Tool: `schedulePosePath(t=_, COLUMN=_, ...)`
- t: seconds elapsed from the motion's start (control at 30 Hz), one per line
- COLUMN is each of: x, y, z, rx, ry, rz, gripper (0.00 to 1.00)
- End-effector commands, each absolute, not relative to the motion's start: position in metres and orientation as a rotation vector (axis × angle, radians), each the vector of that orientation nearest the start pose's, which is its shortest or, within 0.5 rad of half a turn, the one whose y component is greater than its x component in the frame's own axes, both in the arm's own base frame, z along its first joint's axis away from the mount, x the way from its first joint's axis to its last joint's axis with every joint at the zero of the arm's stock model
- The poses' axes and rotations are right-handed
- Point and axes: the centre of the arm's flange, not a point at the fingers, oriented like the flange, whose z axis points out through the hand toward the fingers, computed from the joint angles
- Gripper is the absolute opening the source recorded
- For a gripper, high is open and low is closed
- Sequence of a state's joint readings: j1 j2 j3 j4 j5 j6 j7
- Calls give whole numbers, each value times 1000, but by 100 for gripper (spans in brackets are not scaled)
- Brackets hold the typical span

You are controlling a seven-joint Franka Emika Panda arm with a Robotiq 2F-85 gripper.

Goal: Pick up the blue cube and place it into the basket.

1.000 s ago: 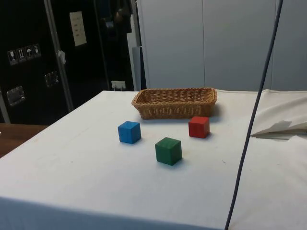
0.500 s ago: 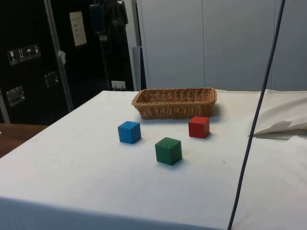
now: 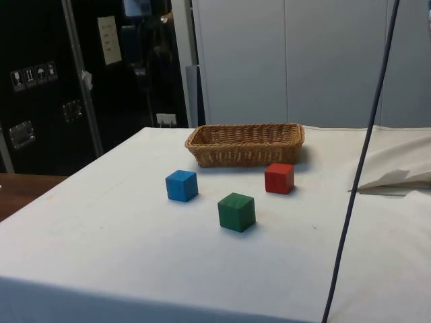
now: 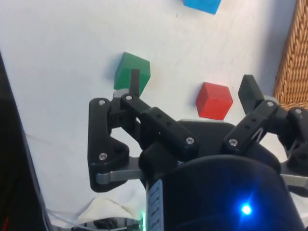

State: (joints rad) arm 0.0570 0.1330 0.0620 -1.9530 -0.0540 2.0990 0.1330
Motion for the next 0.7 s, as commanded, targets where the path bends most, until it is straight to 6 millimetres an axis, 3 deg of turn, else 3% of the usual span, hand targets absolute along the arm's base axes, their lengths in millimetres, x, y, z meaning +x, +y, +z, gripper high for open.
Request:
schedulePosePath(t=0.0, x=584, y=66, z=407, rx=-3186, ry=-13, rz=-50, gripper=100)
schedulePosePath(t=0.67, x=585, y=68, z=348, rx=-3210, ry=-31, rz=-96, gripper=100)
